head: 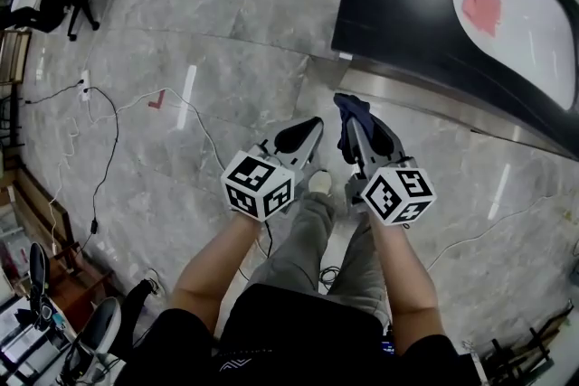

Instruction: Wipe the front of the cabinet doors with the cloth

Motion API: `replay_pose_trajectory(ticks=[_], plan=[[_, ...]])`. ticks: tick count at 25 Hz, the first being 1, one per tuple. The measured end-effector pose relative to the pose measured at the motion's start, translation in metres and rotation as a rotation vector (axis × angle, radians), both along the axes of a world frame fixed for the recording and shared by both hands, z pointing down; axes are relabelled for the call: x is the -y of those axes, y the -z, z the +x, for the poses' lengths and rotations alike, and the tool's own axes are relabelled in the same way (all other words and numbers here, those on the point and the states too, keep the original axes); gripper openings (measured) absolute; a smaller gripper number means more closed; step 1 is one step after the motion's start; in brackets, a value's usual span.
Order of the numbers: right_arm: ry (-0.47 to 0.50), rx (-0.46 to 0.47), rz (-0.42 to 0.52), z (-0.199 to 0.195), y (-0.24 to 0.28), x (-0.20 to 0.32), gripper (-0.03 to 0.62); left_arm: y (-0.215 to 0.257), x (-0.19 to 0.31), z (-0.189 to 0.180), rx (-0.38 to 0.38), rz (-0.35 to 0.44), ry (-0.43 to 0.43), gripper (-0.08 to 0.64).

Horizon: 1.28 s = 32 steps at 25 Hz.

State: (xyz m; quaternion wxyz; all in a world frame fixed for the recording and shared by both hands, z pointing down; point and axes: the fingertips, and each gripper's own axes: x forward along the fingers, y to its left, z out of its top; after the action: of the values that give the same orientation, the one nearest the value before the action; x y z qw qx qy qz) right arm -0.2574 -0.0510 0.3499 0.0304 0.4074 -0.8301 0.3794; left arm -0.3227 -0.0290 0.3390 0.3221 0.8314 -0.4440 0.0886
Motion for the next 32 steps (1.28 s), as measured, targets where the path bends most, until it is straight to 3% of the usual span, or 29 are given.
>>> replay_pose_trajectory(ticks=[6, 14, 24, 32], plan=[[-0.041, 0.022, 0.019, 0.004, -0.016, 0.025, 0.084, -0.011, 0.009, -0.002, 0.040, 0.026, 0.044, 0.009], [-0.071, 0.050, 0.040, 0.025, -0.015, 0.045, 0.084, -0.017, 0.015, 0.017, 0.025, 0.012, 0.088, 0.009], [-0.149, 0.037, 0.040, 0.108, -0.012, 0.043, 0.084, -0.019, 0.021, 0.080, 0.013, 0.003, 0.051, 0.009], [-0.230, 0.009, 0.047, 0.204, -0.015, 0.040, 0.084, -0.025, 0.019, 0.158, 0.000, -0.012, -0.016, 0.009]])
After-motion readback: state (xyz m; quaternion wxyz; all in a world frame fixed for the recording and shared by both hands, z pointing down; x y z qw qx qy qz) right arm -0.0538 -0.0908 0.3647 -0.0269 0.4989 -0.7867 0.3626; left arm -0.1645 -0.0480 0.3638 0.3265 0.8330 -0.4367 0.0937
